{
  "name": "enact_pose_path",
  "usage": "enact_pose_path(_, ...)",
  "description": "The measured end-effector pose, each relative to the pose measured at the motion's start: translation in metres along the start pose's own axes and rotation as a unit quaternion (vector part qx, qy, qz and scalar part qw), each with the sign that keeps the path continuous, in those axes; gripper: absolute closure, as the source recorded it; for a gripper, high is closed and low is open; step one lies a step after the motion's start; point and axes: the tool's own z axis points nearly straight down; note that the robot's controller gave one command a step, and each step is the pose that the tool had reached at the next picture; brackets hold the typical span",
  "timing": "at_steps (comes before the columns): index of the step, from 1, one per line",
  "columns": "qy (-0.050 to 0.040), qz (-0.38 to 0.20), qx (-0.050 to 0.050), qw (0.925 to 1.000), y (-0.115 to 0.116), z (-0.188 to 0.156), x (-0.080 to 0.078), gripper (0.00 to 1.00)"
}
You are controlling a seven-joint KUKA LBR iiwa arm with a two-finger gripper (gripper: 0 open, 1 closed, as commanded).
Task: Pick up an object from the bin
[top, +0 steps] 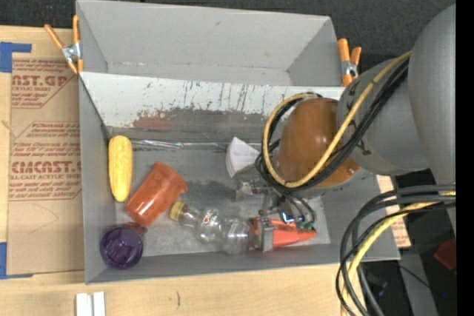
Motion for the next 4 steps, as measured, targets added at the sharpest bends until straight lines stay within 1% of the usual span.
enact_pose_path(1,0.0018,0.087,-0.001,0.9962,0.0075,0.0108,0.0105,1.00)
enact_pose_path(2,-0.0003,0.087,-0.001,0.9962,0.0075,0.0109,0.0097,0.00)
enact_pose_path(3,-0.0003,0.087,0.000,0.9962,0.0074,0.0109,0.0096,0.00)
enact_pose_path(4,-0.0009,0.054,0.000,0.9986,0.0147,0.0111,0.0044,0.00)
